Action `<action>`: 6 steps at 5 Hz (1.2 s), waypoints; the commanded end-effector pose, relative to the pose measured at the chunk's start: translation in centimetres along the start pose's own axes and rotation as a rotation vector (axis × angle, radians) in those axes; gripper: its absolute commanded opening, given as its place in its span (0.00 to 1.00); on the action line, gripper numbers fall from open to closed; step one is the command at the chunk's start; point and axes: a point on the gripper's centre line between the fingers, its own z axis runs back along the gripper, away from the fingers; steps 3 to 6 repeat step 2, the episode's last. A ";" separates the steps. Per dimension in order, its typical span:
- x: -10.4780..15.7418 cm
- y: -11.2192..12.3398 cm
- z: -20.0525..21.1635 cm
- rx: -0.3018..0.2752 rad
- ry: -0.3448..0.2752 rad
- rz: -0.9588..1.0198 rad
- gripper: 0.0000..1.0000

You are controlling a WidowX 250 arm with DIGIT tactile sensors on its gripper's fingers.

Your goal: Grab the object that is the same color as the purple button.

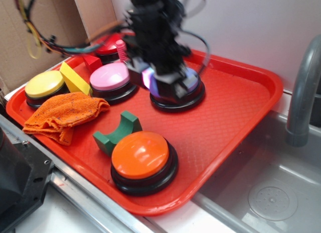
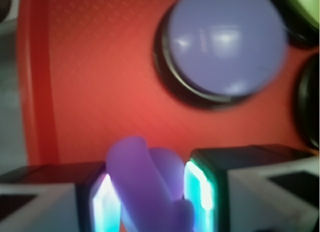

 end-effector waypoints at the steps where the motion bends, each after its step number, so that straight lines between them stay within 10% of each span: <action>1: -3.2 6.6 8.3 -0.006 -0.095 0.116 0.00; 6: -4.1 7.5 8.6 0.005 -0.066 0.167 0.00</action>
